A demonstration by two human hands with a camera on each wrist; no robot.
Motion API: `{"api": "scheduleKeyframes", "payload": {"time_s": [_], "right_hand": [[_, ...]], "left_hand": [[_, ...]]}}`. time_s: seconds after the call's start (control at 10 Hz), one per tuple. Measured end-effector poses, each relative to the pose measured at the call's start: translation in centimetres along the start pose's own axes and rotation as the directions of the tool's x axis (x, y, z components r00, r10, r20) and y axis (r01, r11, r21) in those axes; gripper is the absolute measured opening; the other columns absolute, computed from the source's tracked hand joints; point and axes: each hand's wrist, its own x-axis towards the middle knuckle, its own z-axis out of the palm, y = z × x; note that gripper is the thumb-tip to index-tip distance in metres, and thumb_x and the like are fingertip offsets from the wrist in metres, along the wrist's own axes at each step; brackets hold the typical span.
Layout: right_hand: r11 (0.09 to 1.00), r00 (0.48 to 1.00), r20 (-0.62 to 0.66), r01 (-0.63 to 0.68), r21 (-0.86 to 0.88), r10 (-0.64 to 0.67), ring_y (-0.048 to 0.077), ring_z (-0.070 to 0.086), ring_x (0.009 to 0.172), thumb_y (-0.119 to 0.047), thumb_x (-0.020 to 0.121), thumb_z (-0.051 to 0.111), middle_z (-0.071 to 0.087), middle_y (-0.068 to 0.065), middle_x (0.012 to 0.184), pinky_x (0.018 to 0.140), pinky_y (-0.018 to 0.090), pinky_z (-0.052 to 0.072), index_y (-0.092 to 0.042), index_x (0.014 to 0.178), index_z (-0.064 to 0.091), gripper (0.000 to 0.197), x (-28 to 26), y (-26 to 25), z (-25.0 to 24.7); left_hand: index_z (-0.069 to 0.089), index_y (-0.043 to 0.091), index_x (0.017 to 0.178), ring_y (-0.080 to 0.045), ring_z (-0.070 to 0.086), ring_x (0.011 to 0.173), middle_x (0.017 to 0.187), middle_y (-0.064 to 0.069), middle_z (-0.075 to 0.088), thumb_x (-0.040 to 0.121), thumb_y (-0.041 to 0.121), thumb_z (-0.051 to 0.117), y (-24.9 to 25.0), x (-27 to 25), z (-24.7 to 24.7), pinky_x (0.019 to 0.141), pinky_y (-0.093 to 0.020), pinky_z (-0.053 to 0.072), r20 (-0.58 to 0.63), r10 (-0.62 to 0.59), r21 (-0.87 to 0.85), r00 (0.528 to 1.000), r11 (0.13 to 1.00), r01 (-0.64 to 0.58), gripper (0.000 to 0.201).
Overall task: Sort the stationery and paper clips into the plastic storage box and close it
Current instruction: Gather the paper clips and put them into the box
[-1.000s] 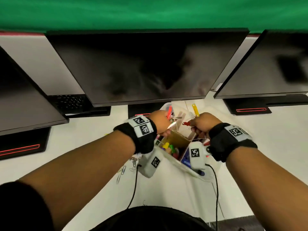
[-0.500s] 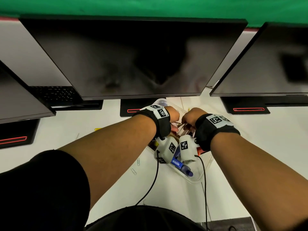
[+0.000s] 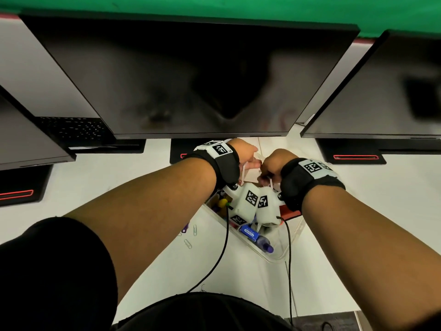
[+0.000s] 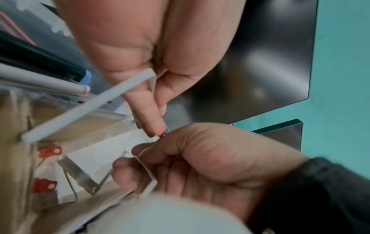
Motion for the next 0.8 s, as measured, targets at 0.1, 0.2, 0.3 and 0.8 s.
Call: {"api": "scheduleKeyframes", "payload": {"time_s": [0.1,0.2,0.3,0.8], "right_hand": [[0.967,1.000,-0.001,0.003,0.254,-0.002,0.025,0.061,0.074,-0.001,0.088,0.051,0.061,0.013,0.085,0.076,0.036,0.056,-0.010,0.076,0.056,0.016,0.7,0.4,-0.2],[0.942,1.000,-0.020,-0.004,0.336,0.011,0.032,0.060,0.082,0.001,0.086,0.053,0.063,0.025,0.100,0.087,0.045,0.054,0.009,0.107,0.062,0.025,1.2,0.8,0.0],[0.955,0.998,-0.056,0.039,0.293,-0.024,0.028,0.062,0.094,-0.011,0.089,0.056,0.063,0.018,0.122,0.089,0.035,0.052,-0.002,0.121,0.059,0.034,1.1,1.4,0.6],[0.973,0.998,0.019,0.055,-0.225,-0.052,0.032,0.068,0.093,-0.012,0.070,0.079,0.071,0.020,0.102,0.088,0.046,0.056,0.001,0.101,0.070,0.034,-0.3,3.1,2.2]], "left_hand": [[0.043,-0.003,0.132,-0.020,0.062,0.090,0.108,-0.021,0.053,0.092,-0.018,0.024,0.0,0.0,0.2,0.082,-0.031,0.054,-0.049,0.056,-0.132,0.997,0.989,-0.062,0.047],[0.046,0.001,0.131,-0.012,0.049,0.069,0.080,-0.007,0.047,0.091,-0.016,0.027,-0.7,-0.1,0.2,0.068,-0.022,0.047,-0.037,0.061,-0.079,0.997,0.995,-0.064,0.047],[0.047,0.009,0.132,-0.017,0.052,0.078,0.111,-0.013,0.053,0.089,-0.018,0.026,-1.5,-0.3,0.2,0.087,-0.033,0.049,0.023,0.060,0.008,0.998,0.998,-0.060,0.055],[0.054,0.006,0.123,-0.018,0.063,0.085,0.120,-0.017,0.062,0.095,0.000,0.043,-3.4,-0.7,-5.4,0.073,-0.026,0.051,-0.025,0.126,0.175,0.992,0.977,-0.120,0.030]]}}
